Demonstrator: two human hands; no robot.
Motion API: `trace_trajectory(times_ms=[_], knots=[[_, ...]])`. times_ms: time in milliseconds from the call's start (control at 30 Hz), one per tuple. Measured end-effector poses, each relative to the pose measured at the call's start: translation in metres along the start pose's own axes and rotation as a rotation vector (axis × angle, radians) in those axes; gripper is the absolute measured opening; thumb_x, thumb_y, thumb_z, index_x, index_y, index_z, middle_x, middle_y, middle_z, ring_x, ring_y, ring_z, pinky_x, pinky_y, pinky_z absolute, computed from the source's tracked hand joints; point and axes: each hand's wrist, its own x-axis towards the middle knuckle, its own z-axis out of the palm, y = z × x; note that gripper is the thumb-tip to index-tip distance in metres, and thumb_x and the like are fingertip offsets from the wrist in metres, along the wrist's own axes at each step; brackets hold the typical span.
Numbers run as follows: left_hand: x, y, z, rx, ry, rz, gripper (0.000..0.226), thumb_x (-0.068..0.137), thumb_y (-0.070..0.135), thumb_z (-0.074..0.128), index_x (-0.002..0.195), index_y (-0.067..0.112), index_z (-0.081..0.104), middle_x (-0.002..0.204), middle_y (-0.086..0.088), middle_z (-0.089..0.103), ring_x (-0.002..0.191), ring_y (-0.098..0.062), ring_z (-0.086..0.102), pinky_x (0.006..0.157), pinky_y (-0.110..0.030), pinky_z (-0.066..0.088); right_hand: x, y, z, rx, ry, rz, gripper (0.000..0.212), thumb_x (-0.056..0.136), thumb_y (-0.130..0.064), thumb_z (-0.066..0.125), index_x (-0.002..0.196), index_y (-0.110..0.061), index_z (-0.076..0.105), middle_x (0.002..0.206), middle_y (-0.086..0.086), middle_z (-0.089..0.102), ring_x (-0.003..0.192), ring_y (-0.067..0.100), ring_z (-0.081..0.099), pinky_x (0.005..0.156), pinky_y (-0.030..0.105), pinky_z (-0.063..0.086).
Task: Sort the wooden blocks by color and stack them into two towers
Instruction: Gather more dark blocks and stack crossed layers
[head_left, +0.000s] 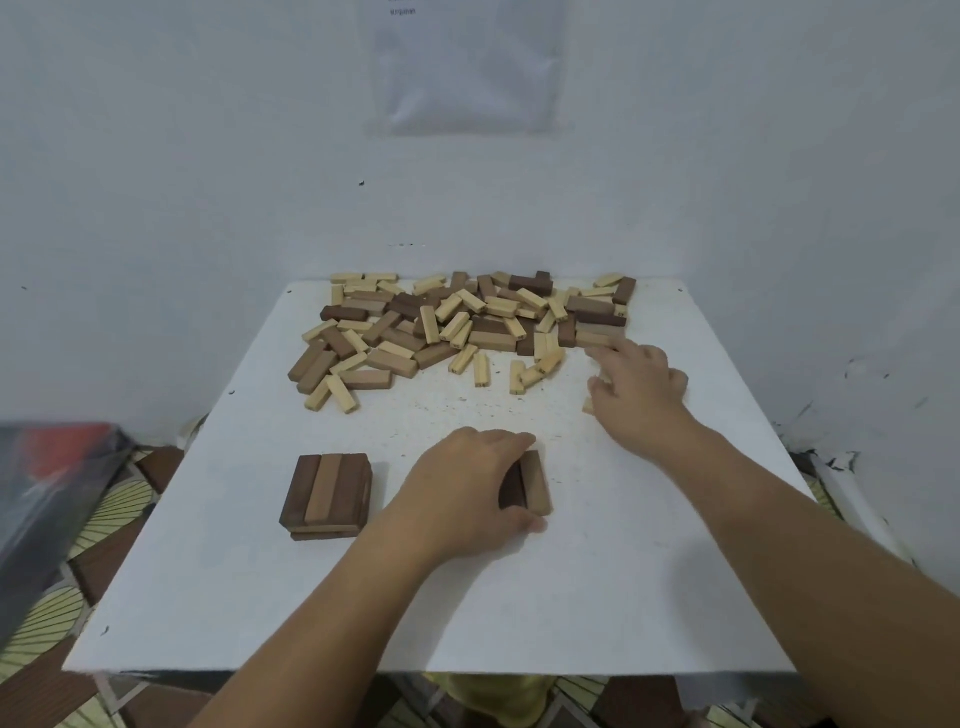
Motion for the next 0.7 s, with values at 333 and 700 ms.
trace_trajectory(times_ms=[333, 700], knots=[[-0.001, -0.004, 0.008, 0.062, 0.081, 0.008, 0.080, 0.080, 0.073, 0.066, 0.148, 0.036, 0.042, 0.141, 0.019, 0.055, 0.123, -0.013, 0.047, 0.092, -0.035, 0.049, 0.033, -0.017, 0.004, -0.166, 0.080, 0.157, 0.027, 0.095, -0.031, 0.049, 0.115, -0.022, 0.066, 0.125, 0.002, 0.048, 0.115, 0.028, 0.039, 0.093, 0.045, 0.032], [-0.008, -0.007, 0.014, -0.028, 0.100, -0.049, 0.094, 0.079, 0.074, 0.067, 0.156, 0.030, 0.034, 0.149, 0.017, 0.047, 0.134, -0.012, 0.042, 0.105, -0.033, 0.043, -0.004, -0.046, -0.018, 0.259, 0.307, 0.014, 0.014, 0.097, -0.028, 0.058, 0.096, -0.023, 0.072, 0.074, -0.005, 0.063, 0.074, 0.019, 0.060, 0.071, 0.036, 0.051]])
